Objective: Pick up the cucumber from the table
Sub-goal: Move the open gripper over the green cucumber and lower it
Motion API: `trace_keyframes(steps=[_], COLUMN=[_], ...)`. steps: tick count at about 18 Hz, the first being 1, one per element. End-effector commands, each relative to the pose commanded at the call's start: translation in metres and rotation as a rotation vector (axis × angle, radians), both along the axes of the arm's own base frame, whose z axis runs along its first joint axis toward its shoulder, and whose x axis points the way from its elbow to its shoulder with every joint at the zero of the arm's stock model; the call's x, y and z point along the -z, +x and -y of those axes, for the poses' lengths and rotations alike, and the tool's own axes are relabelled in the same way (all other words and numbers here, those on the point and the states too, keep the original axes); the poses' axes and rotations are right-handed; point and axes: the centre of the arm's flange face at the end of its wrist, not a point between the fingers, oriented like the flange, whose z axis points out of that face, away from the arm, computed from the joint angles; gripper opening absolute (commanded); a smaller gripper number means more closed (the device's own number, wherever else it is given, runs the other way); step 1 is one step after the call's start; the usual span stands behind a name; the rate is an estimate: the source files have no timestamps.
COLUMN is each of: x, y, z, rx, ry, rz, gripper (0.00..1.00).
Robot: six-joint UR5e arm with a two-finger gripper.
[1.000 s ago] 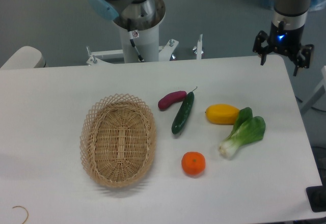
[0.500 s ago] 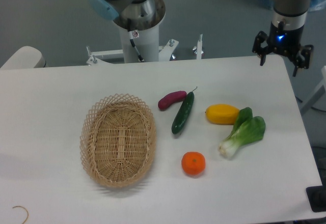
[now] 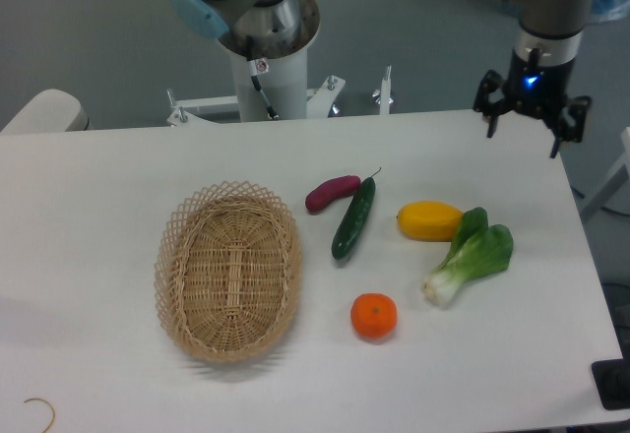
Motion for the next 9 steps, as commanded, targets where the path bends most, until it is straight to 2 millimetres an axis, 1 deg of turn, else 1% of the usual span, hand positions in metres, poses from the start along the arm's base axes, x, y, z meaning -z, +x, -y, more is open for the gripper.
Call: trace_keyframes(steps=[3,5,7,9], x=[0.02,0.043,0.057,0.066], y=[0.03,0.052,0.071,0.083], z=[-0.03,-0.041,-0.058,-0.067], rx=[0.031,0.06,0.051,0.006], ry=[-0.004,-0.019,-0.014,-0.008], rz=[0.03,0.073,0.074,0.055], gripper=[1.0,1.0,1.0,1.0])
